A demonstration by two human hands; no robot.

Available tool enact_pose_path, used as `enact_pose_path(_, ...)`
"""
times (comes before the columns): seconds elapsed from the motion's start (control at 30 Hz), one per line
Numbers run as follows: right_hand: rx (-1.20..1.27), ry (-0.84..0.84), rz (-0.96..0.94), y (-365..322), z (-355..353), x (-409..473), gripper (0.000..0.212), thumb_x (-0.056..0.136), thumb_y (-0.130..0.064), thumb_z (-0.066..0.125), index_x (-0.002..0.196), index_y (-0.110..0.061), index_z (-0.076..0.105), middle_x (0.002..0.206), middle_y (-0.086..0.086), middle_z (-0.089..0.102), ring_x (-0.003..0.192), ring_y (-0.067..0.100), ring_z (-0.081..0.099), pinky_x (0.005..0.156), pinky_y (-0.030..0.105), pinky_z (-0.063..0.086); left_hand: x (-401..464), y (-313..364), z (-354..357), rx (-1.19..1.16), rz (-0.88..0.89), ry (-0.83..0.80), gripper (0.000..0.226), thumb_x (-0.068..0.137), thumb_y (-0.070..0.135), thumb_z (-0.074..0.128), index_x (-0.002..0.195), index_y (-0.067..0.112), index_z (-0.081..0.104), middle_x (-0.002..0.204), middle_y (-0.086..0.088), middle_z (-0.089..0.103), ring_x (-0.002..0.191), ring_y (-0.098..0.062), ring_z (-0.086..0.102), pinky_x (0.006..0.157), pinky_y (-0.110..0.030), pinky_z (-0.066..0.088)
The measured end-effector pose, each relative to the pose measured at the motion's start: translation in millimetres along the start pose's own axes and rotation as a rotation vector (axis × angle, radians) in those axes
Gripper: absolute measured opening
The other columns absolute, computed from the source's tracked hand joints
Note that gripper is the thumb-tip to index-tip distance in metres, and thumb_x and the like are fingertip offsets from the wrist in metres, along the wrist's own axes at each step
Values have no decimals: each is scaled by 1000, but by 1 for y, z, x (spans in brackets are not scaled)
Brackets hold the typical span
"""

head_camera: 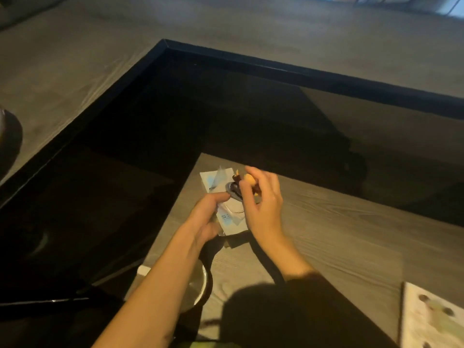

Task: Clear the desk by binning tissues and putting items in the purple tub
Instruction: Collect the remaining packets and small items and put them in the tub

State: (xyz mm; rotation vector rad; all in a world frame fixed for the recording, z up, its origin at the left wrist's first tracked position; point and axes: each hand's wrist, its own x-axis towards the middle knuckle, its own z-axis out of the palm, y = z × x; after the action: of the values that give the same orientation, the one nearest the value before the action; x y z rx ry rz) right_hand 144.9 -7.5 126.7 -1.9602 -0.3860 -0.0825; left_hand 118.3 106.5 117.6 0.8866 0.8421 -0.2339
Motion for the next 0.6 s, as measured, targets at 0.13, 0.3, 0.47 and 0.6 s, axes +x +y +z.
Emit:
enact_pose_path(0.13, 30, 102, 122, 12, -36, -23, 33, 88, -17, 58, 120, -23, 52, 112, -4, 45, 90, -9, 50, 71, 0, 43, -22, -17, 31, -44, -28, -166, 17, 90, 16, 48, 105, 21, 56, 104, -17, 66, 100, -33, 61, 86, -49, 47)
enact_pose_path(0.3, 83, 206, 213, 20, -97, -46, 37, 87, -18, 61, 121, -25, 49, 112, -10, 46, 91, -17, 48, 69, -4, 41, -38, -43, 84, 9, -88, -311, 20, 89, 12, 51, 107, 19, 57, 102, -17, 66, 98, -33, 62, 83, -49, 48)
enact_pose_path(0.47, 80, 377, 219, 36, -181, -69, 33, 89, -22, 57, 120, -26, 47, 109, -10, 54, 96, -7, 51, 71, -3, 41, -56, -82, 168, 148, -112, -480, 31, 90, 15, 51, 120, 22, 56, 105, -12, 68, 98, -29, 63, 80, -46, 50)
enact_pose_path(0.6, 109, 561, 246, 49, -266, -92, 31, 92, -25, 52, 121, -27, 45, 98, -24, 55, 98, 1, 59, 79, 16, 51, -73, -123, 252, 297, -135, -608, 20, 90, 16, 53, 108, 20, 60, 101, -11, 68, 97, -27, 64, 87, -44, 49)
